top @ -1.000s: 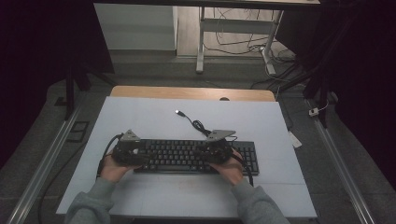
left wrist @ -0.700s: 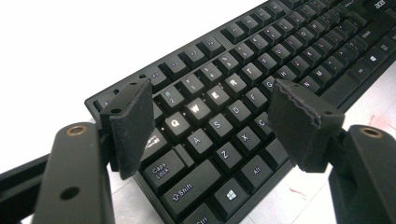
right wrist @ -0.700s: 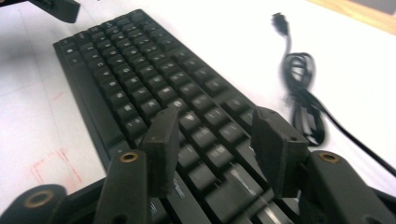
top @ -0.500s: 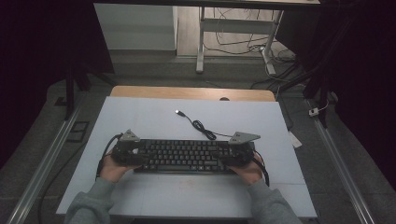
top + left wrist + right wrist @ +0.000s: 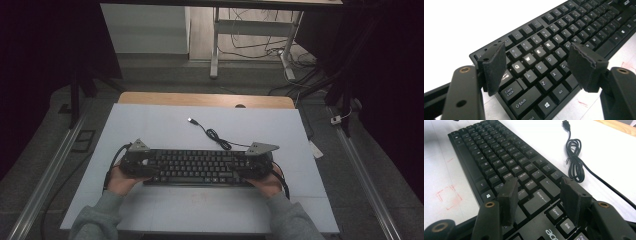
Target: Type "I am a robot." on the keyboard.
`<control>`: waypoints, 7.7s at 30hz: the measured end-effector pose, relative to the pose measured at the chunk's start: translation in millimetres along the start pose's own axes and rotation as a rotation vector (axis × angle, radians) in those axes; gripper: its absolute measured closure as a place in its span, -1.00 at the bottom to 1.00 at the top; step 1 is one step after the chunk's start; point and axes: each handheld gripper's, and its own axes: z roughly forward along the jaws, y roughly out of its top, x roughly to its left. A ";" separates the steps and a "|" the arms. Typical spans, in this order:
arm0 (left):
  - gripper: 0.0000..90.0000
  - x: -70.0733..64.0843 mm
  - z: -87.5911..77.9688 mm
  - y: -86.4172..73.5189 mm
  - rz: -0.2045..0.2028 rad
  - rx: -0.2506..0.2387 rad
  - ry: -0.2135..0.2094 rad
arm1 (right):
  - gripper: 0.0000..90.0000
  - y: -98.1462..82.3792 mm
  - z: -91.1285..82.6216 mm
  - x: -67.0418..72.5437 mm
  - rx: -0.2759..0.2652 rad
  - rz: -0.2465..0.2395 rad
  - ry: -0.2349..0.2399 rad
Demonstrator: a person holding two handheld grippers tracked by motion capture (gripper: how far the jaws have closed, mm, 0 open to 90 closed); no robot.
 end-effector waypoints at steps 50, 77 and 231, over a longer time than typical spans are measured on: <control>0.97 -63.4 22.5 7.1 0.221 0.076 -0.153 | 0.08 0.1 1.6 -0.8 0.013 -0.002 -0.005; 0.97 -61.4 46.0 -1.5 0.220 0.151 -0.109 | 0.08 0.2 2.4 -0.4 0.020 -0.006 -0.004; -0.08 -1.8 -10.2 -1.0 -0.020 -0.079 0.011 | 0.05 -0.9 1.8 -3.4 0.023 0.000 -0.012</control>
